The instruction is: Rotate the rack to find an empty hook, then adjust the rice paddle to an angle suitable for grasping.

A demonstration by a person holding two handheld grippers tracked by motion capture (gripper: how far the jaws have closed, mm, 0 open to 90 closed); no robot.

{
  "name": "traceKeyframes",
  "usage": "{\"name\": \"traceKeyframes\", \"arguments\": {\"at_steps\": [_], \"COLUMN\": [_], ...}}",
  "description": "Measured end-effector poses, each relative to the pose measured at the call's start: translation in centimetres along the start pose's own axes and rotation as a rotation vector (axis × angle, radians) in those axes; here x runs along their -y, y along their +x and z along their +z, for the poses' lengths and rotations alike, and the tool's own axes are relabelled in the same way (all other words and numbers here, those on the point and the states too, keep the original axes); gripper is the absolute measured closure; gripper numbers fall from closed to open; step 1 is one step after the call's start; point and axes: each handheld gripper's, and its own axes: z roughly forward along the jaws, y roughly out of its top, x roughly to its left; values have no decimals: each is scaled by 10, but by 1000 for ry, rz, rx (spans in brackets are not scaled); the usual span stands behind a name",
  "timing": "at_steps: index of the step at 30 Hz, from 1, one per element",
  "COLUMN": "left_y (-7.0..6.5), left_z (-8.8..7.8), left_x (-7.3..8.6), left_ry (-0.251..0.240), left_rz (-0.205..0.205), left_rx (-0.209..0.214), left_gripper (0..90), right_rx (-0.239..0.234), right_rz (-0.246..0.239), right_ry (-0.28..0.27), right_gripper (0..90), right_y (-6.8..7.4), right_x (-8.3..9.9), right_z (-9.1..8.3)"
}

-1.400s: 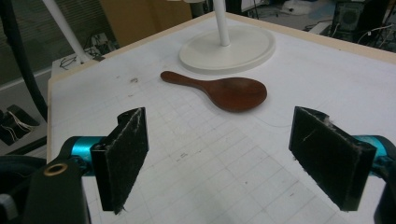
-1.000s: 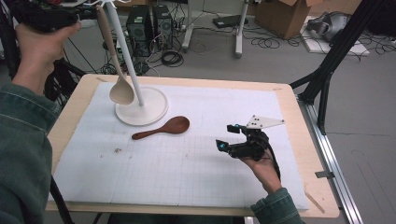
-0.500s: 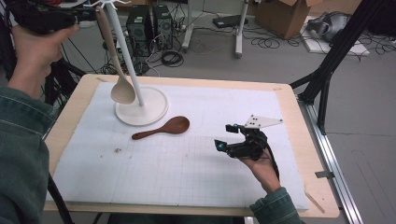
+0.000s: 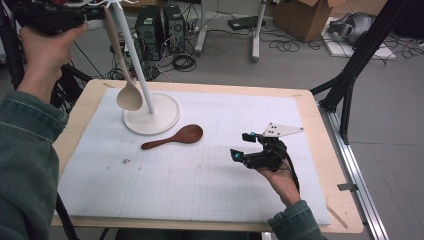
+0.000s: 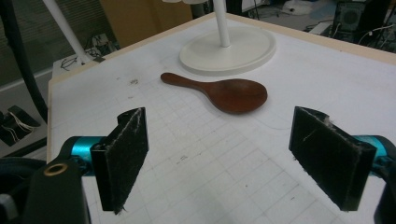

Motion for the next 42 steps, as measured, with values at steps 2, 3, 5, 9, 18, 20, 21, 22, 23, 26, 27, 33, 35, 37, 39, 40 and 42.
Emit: {"name": "traceKeyframes", "arguments": {"at_steps": [2, 3, 5, 9, 18, 20, 21, 22, 23, 26, 27, 33, 35, 37, 39, 40, 42], "left_y": [2, 2, 1, -4, -15, -17, -18, -19, -20, -21, -21, -19, -19, -19, -20, -20, -21], "left_z": [-1, -2, -3, -3, -10, -13, -14, -15, -16, -17, -17, -16, -15, -15, -15, -15, -14], "left_x": [0, 0, 0, 1, 14, 19, 22, 26, 29, 37, 41, 60, 67, 75, 84, 89, 98], "left_ry": [4, 4, 7, 21, 58, 65, 64, 65, 65, 76, 75, 86, 96, 99, 100, 101, 102], "left_rz": [0, 4, 10, 33, 95, 110, 110, 110, 112, 112, 110, 108, 110, 108, 107, 107, 105], "left_rx": [0, 0, 6, 53, 158, 172, 180, 183, 184, 185, 191, 213, 217, 223, 220, 222, 226], "left_gripper": [896, 896, 896, 866, 742, 715, 702, 686, 666, 622, 619, 583, 570, 561, 551, 546, 535], "right_rx": [-2, -3, -4, -2, 1, 0, 2, 3, 3, 6, 8, 10, 10, 9, 12, 12, 15], "right_rz": [-9, -11, -7, -6, -14, -16, -18, -20, -21, -15, -15, -27, -20, -20, -18, -17, -16], "right_ry": [0, 3, 6, 6, 23, 23, 25, 27, 30, 34, 34, 44, 50, 53, 45, 42, 44], "right_gripper": [192, 192, 192, 192, 192, 192, 192, 192, 192, 192, 192, 192, 191, 191, 190, 190, 190], "right_y": [0, 0, 0, 0, 2, 2, 2, 2, 2, 2, 2, 5, 5, 5, 5, 4, 5], "right_x": [0, 0, 0, 0, -3, -4, -4, -4, -4, -4, -4, -4, -3, -3, -2, -2, -1], "right_z": [1, 1, 1, 2, 6, 7, 7, 8, 8, 9, 9, 10, 10, 10, 9, 9, 9]}}
